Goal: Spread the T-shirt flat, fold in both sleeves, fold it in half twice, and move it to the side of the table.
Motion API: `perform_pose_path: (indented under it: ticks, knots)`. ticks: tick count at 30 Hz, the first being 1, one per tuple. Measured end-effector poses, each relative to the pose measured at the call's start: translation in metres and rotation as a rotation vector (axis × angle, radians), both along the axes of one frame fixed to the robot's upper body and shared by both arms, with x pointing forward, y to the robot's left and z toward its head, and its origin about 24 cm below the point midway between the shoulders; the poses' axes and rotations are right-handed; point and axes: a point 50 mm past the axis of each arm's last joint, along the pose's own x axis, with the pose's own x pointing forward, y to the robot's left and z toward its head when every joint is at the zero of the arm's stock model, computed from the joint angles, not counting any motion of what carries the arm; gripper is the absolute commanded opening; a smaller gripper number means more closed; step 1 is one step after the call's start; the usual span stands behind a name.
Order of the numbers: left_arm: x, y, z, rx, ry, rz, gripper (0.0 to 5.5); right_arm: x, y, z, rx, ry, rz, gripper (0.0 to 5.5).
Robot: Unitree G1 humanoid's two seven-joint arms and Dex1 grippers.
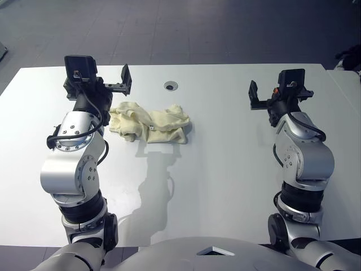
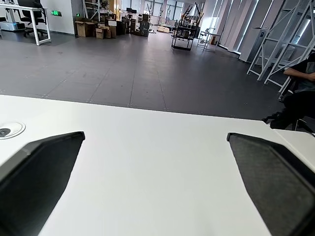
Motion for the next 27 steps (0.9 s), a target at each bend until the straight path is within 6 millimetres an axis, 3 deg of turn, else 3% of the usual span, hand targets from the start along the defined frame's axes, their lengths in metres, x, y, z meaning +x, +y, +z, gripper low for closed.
perform_pose_path:
  ticks: [7, 12, 17, 23, 27]
  knots:
    - [0.015, 0.003, -0.011, 0.062, 0.026, -0.005, 5.40, 0.004, 0.002, 0.002, -0.001, -0.024, 0.010, 5.39]
    - [0.049, 0.012, -0.052, 0.215, 0.205, -0.050, 5.40, 0.006, 0.008, 0.001, 0.008, -0.030, 0.032, 5.39]
    - [0.073, 0.019, -0.100, 0.535, 0.353, -0.117, 5.40, 0.006, 0.011, 0.000, 0.014, -0.036, 0.038, 5.39]
    - [0.062, 0.003, -0.133, 0.709, 0.403, -0.257, 5.40, 0.006, 0.011, 0.001, 0.030, -0.047, 0.026, 5.39]
    - [0.044, -0.033, -0.138, 0.556, 0.400, -0.382, 5.40, 0.007, 0.012, 0.001, 0.035, -0.056, 0.020, 5.39]
